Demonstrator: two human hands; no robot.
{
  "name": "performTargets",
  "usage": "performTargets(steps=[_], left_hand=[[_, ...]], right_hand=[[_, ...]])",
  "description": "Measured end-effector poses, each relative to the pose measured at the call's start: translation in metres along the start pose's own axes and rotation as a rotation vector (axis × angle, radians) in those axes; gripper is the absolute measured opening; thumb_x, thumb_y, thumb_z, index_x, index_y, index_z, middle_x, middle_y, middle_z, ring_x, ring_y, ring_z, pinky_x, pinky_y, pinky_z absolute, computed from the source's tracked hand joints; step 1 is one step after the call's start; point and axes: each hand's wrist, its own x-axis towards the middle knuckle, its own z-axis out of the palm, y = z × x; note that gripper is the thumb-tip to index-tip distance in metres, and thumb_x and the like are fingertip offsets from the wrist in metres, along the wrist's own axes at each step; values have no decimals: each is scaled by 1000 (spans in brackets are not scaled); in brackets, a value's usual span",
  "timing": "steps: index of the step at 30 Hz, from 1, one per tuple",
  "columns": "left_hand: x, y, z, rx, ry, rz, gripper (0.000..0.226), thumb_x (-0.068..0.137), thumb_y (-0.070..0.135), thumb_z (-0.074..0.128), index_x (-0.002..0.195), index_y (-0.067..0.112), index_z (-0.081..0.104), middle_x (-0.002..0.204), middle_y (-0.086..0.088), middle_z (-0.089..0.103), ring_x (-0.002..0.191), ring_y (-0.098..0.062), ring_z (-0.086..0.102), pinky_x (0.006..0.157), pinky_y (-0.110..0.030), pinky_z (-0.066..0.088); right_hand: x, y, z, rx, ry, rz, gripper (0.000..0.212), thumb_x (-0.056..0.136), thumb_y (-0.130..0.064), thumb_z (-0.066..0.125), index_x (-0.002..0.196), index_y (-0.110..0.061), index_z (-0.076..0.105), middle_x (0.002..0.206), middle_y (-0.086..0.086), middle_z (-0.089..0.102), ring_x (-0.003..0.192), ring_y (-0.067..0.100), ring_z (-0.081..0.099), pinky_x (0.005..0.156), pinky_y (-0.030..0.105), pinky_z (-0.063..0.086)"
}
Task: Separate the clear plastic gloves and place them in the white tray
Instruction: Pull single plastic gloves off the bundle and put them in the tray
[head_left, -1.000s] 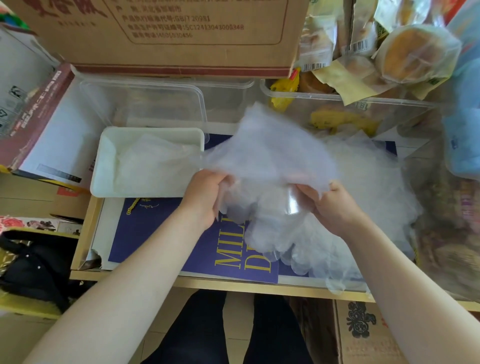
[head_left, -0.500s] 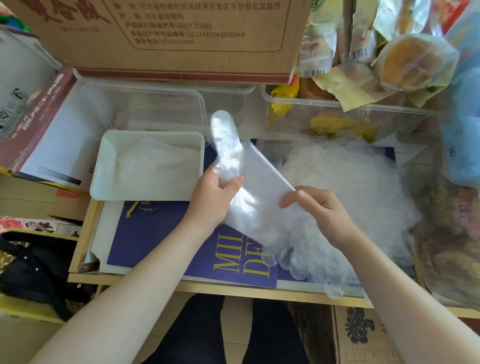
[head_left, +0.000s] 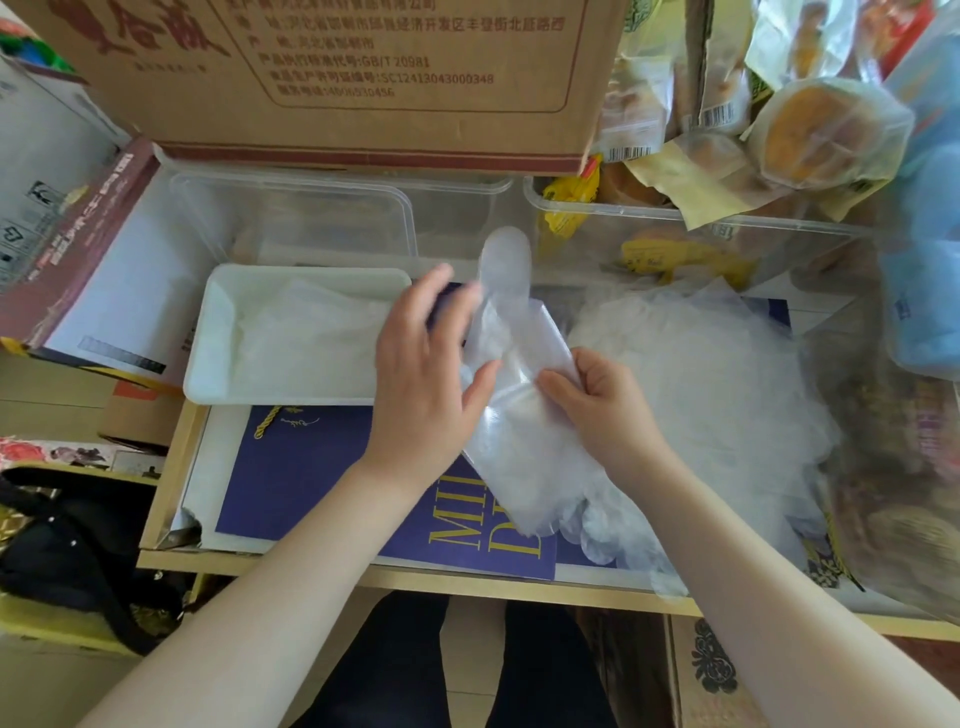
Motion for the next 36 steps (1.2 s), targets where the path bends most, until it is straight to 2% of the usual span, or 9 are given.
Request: performTargets(steps=[3,6,10,14,18,23,26,30,36], left_hand=[[-8,-1,9,51,-169,161,44,90,25,52,128,6,43,141,-18,37,130,-30,33,109,-40,27],[-12,-2,13,-34,-352,-19,59,92,36,41,140,3,35,149,-20,29,138,-25,22,113,-33,18],[-4,1,10,-242,-411,-234,72,90,46,44,148,11,17,154,-1,12,142,-10,8,111,-8,3],[5,1,5,-625,-460,-533,67,80,47,63,138,28,35,138,21,36,126,8,35,99,-2,25],[4,-1,-2,-864,-398,-703,33,71,37,71,101,28,59,97,11,68,90,-3,63,80,-17,48],[4,-16,-18,-860,-184,-831,31,76,29,64,97,6,64,96,-12,69,87,-18,62,82,-37,48],[3,-45,-37,-833,-1,-981,30,75,37,66,80,8,61,85,-8,64,81,-19,58,76,-37,46],[-2,-88,-65,-689,71,-1081,23,90,33,59,76,16,58,87,-2,63,85,-18,57,80,-35,45],[10,-153,-90,-427,86,-1084,26,96,24,50,70,20,52,75,0,56,75,-17,51,67,-29,40]], right_hand=[[-2,-3,-1,-59,-43,-66,25,89,-11,59,67,-12,46,55,-6,39,47,3,32,45,20,27],[-6,-8,-4,-97,-100,-149,27,88,-18,59,67,-7,46,57,-2,40,51,6,33,47,21,27],[-8,-10,-9,-133,-172,-209,24,89,-18,59,80,4,53,64,6,47,59,13,40,54,29,31],[-10,-15,-14,-159,-255,-247,28,79,-29,54,77,-1,55,62,3,48,58,11,40,54,27,31],[-9,-21,-13,-122,-278,-256,12,83,-20,59,71,-19,57,60,-8,46,56,2,38,52,15,30],[-6,-29,-2,-76,-279,-123,14,82,-12,69,74,-19,60,63,-9,57,56,2,49,53,17,37],[-3,-36,9,122,-331,25,11,83,-6,67,76,-10,59,62,-7,60,54,3,55,52,14,43],[9,-49,52,367,-307,135,21,89,-2,56,72,-12,48,58,-4,56,49,6,52,47,19,43],[38,-65,143,10,-67,70,15,86,-19,58,97,-21,48,78,-5,54,69,13,52,62,28,42]])
